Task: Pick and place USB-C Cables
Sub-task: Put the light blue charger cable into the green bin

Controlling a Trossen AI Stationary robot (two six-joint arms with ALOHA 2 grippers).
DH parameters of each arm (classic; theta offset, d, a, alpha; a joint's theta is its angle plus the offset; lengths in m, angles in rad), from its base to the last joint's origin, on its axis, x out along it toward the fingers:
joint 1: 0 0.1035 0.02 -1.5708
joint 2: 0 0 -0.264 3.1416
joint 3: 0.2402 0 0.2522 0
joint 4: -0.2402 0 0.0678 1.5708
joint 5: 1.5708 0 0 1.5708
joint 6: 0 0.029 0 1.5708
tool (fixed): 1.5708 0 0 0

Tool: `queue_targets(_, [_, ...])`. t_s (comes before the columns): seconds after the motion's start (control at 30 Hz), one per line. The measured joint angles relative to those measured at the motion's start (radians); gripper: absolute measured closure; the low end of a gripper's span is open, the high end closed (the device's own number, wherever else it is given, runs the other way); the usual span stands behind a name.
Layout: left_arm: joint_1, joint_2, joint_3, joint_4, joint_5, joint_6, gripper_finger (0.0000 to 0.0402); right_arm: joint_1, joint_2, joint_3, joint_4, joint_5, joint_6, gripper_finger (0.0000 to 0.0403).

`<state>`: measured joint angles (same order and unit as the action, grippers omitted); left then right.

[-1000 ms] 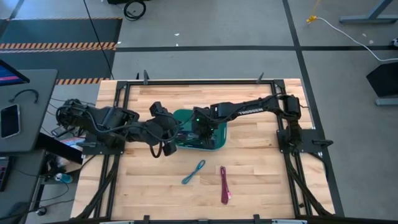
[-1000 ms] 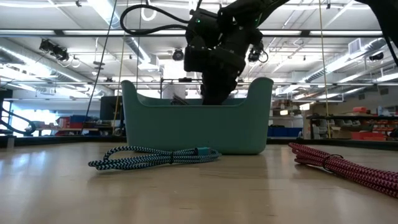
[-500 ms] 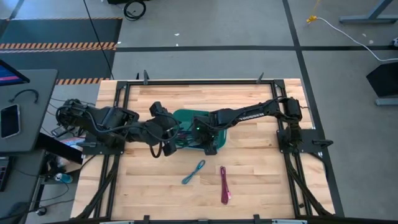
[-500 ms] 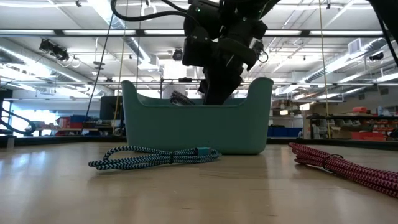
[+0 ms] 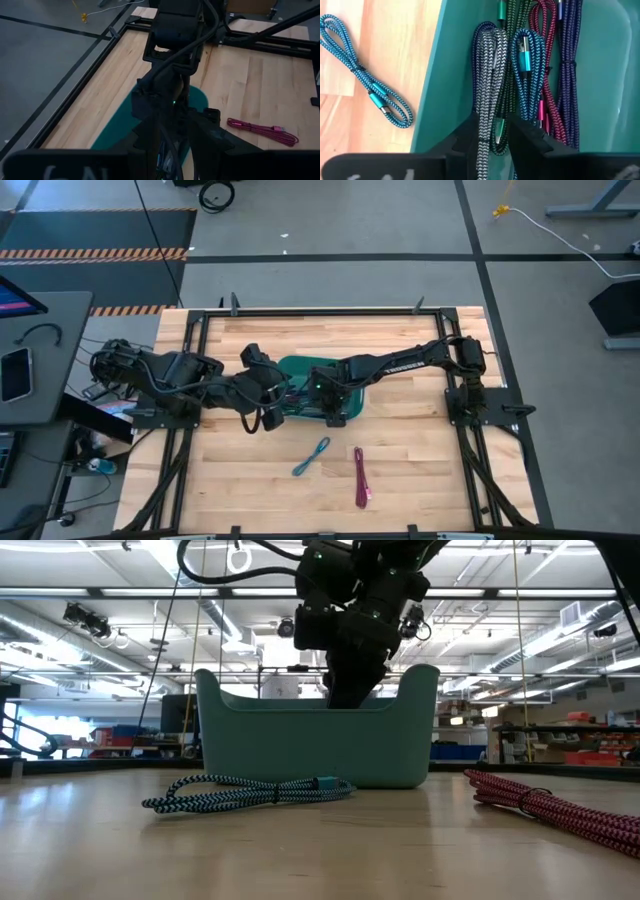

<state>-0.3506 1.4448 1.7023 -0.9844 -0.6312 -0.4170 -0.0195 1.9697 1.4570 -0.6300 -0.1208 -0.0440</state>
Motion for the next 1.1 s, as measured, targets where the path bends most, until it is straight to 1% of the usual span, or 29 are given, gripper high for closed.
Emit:
queue_targets(0.1, [0.000, 0.000, 0.000, 0.000, 0.000, 0.000, 0.0296, 0.004, -0.002, 0.004, -0.007, 0.006, 0.007, 0.0287])
queue_targets(0.17, [0.000, 0.000, 0.000, 0.000, 0.001, -0.001, 0.0296, 0.011, -0.006, 0.029, -0.027, 0.037, 0.004, 0.0281])
queue_targets(0.23, [0.000, 0.000, 0.000, -0.001, 0.022, -0.013, 0.0296, 0.015, -0.016, 0.074, -0.066, 0.082, -0.011, 0.0276])
queue_targets(0.3, [0.000, 0.000, 0.000, -0.005, 0.056, -0.024, 0.0296, 0.019, -0.023, 0.144, -0.114, 0.133, -0.029, 0.0273])
queue_targets(0.43, [-0.001, 0.001, 0.000, -0.037, 0.068, -0.069, 0.0296, 0.025, -0.028, 0.328, -0.260, 0.270, -0.074, 0.0272])
queue_targets(0.5, [-0.001, 0.001, 0.000, -0.054, 0.068, -0.097, 0.0296, 0.027, -0.029, 0.433, -0.347, 0.358, -0.103, 0.0272])
queue_targets(0.57, [-0.001, 0.001, 0.000, -0.071, 0.081, -0.132, 0.0296, 0.026, -0.029, 0.531, -0.432, 0.472, -0.140, 0.0272])
queue_targets(0.63, [0.000, 0.001, 0.000, -0.078, 0.131, -0.182, 0.0296, 0.025, -0.029, 0.629, -0.536, 0.609, -0.177, 0.0272])
queue_targets(0.67, [0.000, 0.001, 0.000, -0.079, 0.139, -0.208, 0.0296, 0.023, -0.029, 0.677, -0.583, 0.685, -0.197, 0.0272])
queue_targets(0.77, [-0.007, 0.006, 0.004, -0.064, 0.136, -0.265, 0.0296, 0.011, -0.026, 0.808, -0.734, 0.869, -0.210, 0.0272])
queue_targets(0.83, [-0.016, 0.011, 0.005, -0.051, 0.118, -0.283, 0.0296, -0.001, -0.021, 0.883, -0.822, 0.962, -0.207, 0.0272])
queue_targets(0.87, [-0.019, 0.013, 0.008, -0.055, 0.135, -0.282, 0.0296, -0.005, -0.024, 0.895, -0.844, 1.013, -0.196, 0.0272])
queue_targets(0.9, [-0.026, 0.012, 0.000, -0.094, 0.187, -0.284, 0.0296, -0.013, -0.052, 0.880, -0.824, 1.071, -0.194, 0.0272])
queue_targets(0.93, [-0.035, 0.016, -0.005, -0.138, 0.200, -0.287, 0.0296, -0.024, -0.092, 0.862, -0.828, 1.117, -0.194, 0.0272])
queue_targets(0.97, [-0.043, 0.025, -0.007, -0.114, 0.220, -0.299, 0.0296, -0.035, -0.127, 0.856, -0.852, 1.152, -0.186, 0.0273])
queue_targets(1.03, [-0.054, 0.032, -0.005, -0.123, 0.221, -0.328, 0.0296, -0.062, -0.179, 0.858, -0.864, 1.156, -0.126, 0.0272])
queue_targets(1.1, [-0.061, 0.028, -0.008, -0.131, 0.194, -0.331, 0.0296, -0.086, -0.217, 0.855, -0.875, 1.094, -0.051, 0.0272])
